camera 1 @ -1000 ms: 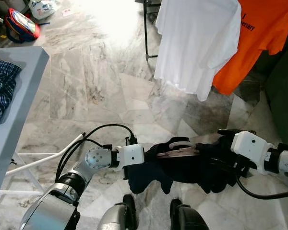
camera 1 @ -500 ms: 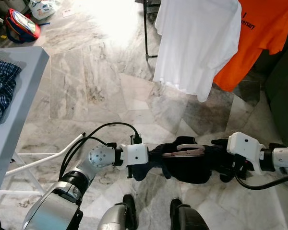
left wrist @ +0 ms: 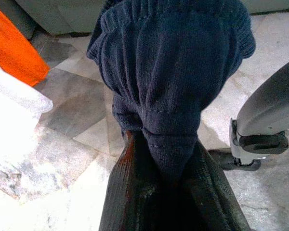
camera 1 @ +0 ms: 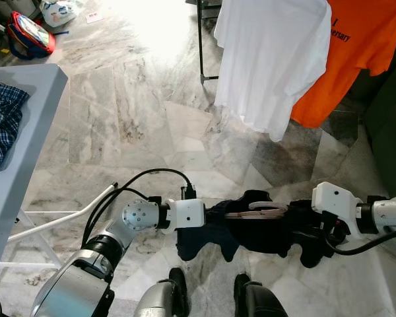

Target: Hang hanger

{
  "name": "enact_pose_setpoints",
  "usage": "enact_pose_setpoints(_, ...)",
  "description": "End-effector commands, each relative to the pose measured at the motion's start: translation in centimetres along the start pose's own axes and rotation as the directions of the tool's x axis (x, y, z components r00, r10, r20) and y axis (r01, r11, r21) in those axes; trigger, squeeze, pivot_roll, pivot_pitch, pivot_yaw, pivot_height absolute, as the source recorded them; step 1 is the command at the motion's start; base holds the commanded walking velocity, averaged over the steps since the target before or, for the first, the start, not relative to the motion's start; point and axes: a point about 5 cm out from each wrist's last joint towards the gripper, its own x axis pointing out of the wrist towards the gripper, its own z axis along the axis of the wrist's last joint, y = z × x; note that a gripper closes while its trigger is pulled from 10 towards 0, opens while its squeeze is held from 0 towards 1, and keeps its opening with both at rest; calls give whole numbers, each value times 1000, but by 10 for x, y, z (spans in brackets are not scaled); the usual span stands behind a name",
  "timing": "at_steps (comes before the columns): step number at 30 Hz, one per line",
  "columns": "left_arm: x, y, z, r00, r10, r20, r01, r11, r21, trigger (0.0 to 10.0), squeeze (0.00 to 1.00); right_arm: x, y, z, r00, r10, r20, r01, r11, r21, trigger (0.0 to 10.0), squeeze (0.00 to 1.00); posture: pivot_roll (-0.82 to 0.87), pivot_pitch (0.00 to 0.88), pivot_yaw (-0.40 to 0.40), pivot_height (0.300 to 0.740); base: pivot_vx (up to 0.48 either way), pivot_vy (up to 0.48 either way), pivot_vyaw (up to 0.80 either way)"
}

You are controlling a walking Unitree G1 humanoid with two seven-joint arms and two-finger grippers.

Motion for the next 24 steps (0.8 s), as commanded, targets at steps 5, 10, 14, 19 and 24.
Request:
enact_pose_setpoints(5,0,3,6,1000,-4,30,2,999,41,0,0,2,5,-7,997,68,-43,-68,998,-4,0,0,-141,309,105,740,0,0,0)
enact_pose_setpoints(10,1,3,6,999,-2,33,0,999,42,0,0,2,8,-9,992,109,-61,-109,994,5,0,0,-141,309,105,740,0,0,0)
enact_pose_setpoints(14,2,2,7,999,2,38,-4,999,46,0,0,2,9,-12,990,124,-72,-124,992,12,0,0,-142,308,104,740,0,0,0)
enact_pose_setpoints(19,4,5,10,998,35,57,-38,998,49,0,0,2,9,-14,991,120,-68,-119,993,20,0,0,-143,307,102,740,0,0,0)
enact_pose_setpoints(24,4,8,13,994,75,74,-79,995,57,0,0,3,7,-14,995,86,-48,-85,996,26,0,0,-142,305,102,740,0,0,0)
